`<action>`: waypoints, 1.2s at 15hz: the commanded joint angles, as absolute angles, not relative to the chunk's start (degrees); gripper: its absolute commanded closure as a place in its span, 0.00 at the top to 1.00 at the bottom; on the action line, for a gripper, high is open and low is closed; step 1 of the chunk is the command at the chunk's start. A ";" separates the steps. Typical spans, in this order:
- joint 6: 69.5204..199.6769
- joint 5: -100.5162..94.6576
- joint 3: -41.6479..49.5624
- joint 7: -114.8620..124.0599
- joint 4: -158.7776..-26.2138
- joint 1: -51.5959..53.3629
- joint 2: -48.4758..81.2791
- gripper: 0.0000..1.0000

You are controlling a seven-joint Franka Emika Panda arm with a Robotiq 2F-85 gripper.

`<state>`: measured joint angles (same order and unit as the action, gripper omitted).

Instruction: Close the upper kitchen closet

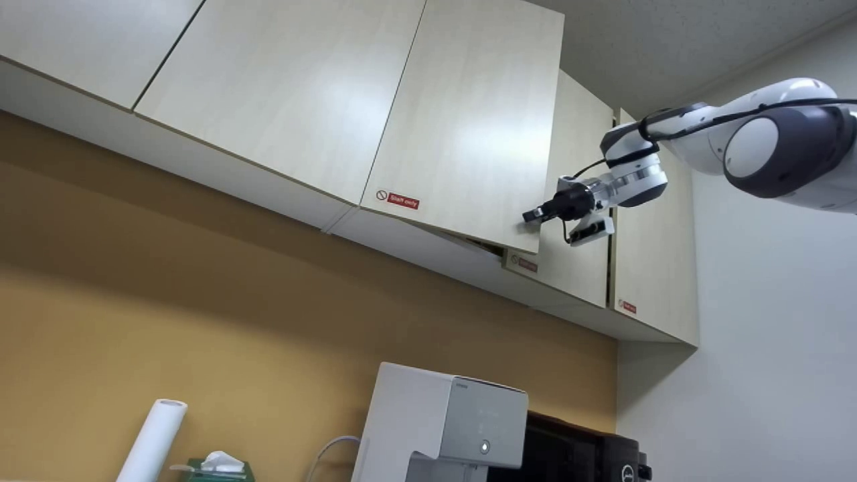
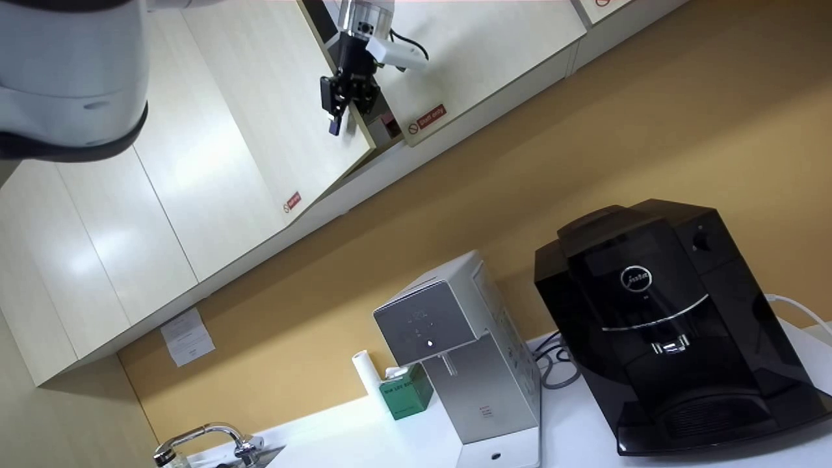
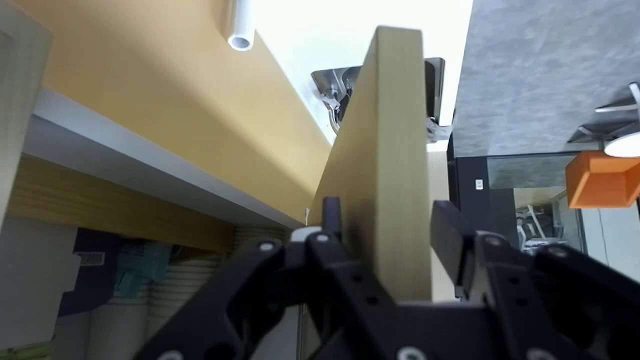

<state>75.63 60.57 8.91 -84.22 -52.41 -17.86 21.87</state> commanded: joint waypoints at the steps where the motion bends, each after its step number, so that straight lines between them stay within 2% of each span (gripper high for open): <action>1: 76.71 61.10 8.96 -80.02 -50.63 -17.58 20.41 0.81; 3: 78.06 60.47 9.27 -79.35 -50.84 -17.54 19.30 0.95; 5: 80.08 59.47 9.79 -78.57 -51.50 -17.34 17.76 1.00; 18: 90.31 40.78 11.79 -69.44 -56.29 -14.03 7.84 1.00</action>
